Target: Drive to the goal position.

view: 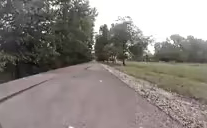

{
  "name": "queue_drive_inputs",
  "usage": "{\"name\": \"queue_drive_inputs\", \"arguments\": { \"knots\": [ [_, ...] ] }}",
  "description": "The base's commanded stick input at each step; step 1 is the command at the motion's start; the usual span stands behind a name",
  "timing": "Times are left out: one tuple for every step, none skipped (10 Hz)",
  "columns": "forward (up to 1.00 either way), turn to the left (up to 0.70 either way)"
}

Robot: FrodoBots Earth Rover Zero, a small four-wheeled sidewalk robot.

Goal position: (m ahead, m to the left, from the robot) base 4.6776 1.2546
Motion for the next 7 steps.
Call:
{"name": "queue_drive_inputs", "arguments": {
  "knots": [
    [1.00,0.01],
    [1.00,0.01],
    [1.00,0.01],
    [1.00,0.01],
    [1.00,0.01],
    [1.00,0.00],
    [1.00,-0.01]
  ]
}}
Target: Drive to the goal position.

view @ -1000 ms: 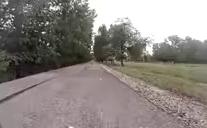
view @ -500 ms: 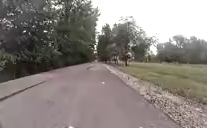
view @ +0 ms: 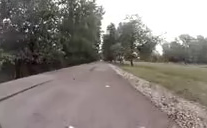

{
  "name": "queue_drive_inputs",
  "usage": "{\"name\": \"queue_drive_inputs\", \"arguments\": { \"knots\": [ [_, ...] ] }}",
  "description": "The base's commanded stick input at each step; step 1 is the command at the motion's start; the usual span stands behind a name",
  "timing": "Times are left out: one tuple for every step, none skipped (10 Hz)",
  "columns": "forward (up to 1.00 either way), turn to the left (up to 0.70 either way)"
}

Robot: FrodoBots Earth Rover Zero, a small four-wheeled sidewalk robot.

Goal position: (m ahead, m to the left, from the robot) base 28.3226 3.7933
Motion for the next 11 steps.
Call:
{"name": "queue_drive_inputs", "arguments": {
  "knots": [
    [1.00,-0.09],
    [1.00,-0.11],
    [1.00,-0.12],
    [1.00,-0.13],
    [1.00,-0.13],
    [1.00,-0.13],
    [1.00,-0.11],
    [1.00,-0.04],
    [1.00,0.00],
    [1.00,0.01],
    [1.00,0.01]
  ]
}}
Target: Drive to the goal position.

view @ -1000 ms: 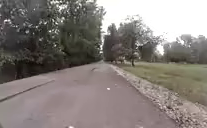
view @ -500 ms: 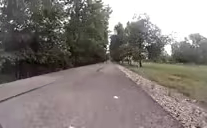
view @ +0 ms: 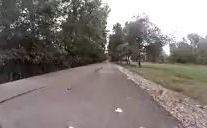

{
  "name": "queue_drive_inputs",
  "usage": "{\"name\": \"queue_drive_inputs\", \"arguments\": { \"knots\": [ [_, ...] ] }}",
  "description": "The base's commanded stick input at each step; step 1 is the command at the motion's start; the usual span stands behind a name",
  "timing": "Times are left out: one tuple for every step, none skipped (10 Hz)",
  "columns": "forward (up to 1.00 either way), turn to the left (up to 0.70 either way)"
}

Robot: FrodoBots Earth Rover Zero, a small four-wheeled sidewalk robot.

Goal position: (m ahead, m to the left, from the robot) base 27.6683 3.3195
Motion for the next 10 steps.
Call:
{"name": "queue_drive_inputs", "arguments": {
  "knots": [
    [1.00,0.01],
    [1.00,0.01],
    [1.00,0.01],
    [1.00,0.01],
    [1.00,0.01],
    [1.00,0.01],
    [1.00,0.01],
    [1.00,0.01],
    [1.00,0.01],
    [1.00,0.01]
  ]
}}
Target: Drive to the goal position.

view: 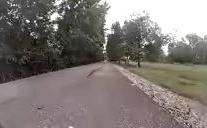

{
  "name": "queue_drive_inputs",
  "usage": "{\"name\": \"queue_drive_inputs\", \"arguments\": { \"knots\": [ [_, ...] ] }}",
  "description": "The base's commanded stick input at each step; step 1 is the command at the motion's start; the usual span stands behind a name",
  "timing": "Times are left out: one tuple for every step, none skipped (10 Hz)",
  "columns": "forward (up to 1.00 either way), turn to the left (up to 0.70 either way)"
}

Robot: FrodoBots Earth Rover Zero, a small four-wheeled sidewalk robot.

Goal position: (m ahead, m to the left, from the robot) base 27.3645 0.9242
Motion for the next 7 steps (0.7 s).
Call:
{"name": "queue_drive_inputs", "arguments": {
  "knots": [
    [1.00,0.00],
    [1.00,-0.01],
    [1.00,-0.01],
    [1.00,-0.01],
    [1.00,-0.02],
    [1.00,-0.04],
    [1.00,-0.07]
  ]
}}
